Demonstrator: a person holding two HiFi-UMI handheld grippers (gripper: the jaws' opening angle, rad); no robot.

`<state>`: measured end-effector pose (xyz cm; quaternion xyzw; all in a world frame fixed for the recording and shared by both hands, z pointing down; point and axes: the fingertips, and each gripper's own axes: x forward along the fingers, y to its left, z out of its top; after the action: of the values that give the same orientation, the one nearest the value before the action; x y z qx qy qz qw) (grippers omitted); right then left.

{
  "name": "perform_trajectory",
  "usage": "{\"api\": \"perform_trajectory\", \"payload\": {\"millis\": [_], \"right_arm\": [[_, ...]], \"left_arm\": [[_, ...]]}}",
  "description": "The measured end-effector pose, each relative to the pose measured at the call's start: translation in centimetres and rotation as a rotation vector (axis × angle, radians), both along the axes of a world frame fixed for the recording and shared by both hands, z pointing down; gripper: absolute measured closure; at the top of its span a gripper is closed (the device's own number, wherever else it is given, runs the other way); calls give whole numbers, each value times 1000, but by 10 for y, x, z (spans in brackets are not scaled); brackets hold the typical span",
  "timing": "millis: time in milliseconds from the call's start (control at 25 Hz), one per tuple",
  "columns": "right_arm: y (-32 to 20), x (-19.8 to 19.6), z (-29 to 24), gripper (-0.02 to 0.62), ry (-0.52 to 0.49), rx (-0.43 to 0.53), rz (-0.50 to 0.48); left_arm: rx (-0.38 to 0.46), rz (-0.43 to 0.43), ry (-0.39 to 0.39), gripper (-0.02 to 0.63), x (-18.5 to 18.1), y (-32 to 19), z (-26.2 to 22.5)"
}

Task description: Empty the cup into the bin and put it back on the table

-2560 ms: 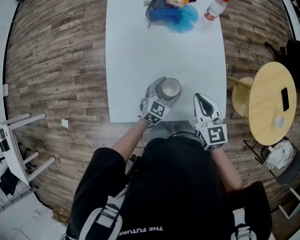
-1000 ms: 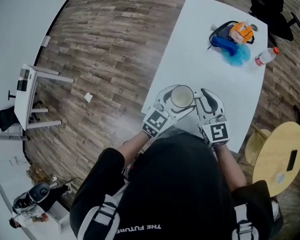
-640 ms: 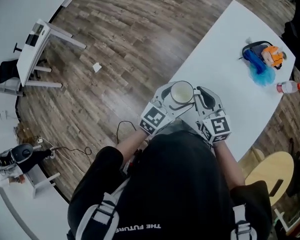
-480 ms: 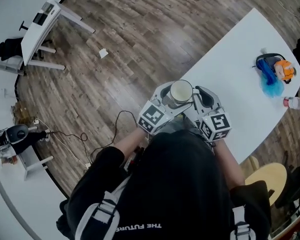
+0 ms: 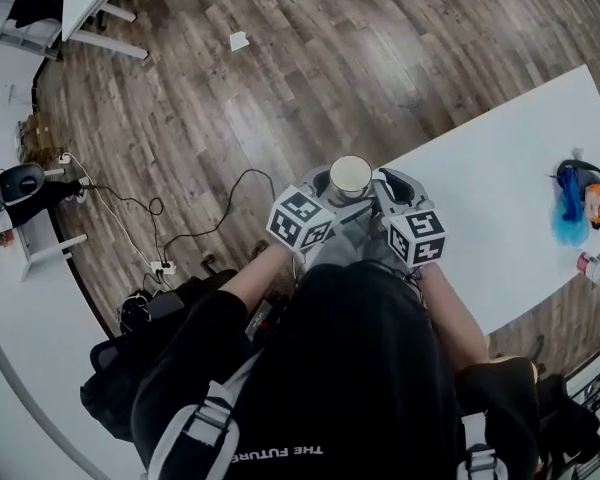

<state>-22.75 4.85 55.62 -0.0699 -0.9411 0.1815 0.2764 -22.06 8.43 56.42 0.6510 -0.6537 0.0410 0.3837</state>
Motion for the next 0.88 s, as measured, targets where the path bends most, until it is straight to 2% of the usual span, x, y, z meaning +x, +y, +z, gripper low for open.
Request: {"api": "perform_trajectory", "payload": {"millis": [200, 400, 520, 680, 880], "right_arm": [[26, -10, 51, 538, 88, -41, -67], [55, -2, 94, 538, 258, -122, -111], [67, 3, 109, 538, 336, -151, -132], [72, 8, 121, 538, 401, -190, -135], [71, 6, 124, 538, 413, -184, -137]], "left_arm": [[-55, -69, 94, 215, -7, 26, 49], [-118, -124, 265, 215, 2, 55, 86], [-150, -139, 338, 215, 8, 66, 100], [-175, -151, 395, 215, 12, 71, 109], [-180, -140, 415, 215, 10, 70, 113]]}}
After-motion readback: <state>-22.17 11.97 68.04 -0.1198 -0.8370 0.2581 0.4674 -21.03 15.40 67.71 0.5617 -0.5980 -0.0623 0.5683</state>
